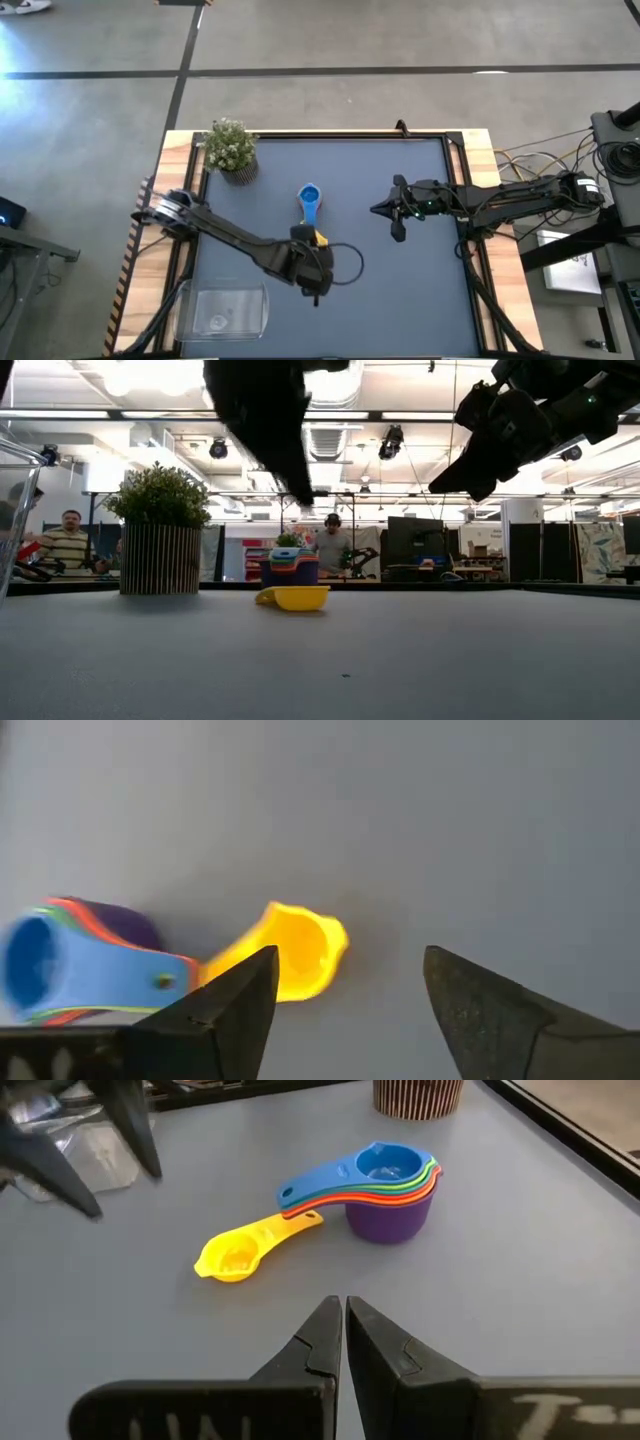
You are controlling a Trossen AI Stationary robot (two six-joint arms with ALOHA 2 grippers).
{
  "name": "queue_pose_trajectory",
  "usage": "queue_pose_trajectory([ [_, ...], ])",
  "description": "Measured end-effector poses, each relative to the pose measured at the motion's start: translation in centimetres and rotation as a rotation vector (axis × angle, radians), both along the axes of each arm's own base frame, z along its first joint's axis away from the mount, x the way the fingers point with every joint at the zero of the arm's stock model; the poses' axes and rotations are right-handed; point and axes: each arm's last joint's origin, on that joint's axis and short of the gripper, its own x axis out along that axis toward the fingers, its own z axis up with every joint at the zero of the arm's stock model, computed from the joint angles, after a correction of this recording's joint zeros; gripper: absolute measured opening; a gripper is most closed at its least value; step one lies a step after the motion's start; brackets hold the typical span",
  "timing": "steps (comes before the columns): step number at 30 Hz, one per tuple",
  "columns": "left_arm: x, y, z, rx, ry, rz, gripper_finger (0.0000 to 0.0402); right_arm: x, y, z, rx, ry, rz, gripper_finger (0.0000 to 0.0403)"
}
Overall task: Nest measuring cups in basket
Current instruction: Stack the yellow measuring cup on top of the blue measuring cup
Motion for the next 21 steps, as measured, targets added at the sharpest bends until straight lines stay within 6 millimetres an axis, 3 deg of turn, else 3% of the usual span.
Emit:
queue_pose_trajectory([
  [4, 0.8, -0.2, -2.1, 0.008, 0.077, -0.021, 0.0219, 0.0, 0.1, 0.0, 0.002, 0.005, 0.002, 0.0009],
  [21, 1.5, 0.5, -4.3, 0.11, 0.226, -0.19, 0.0215, 0.0, 0.1, -0.1, 0.002, 0.008, 0.004, 0.0009],
])
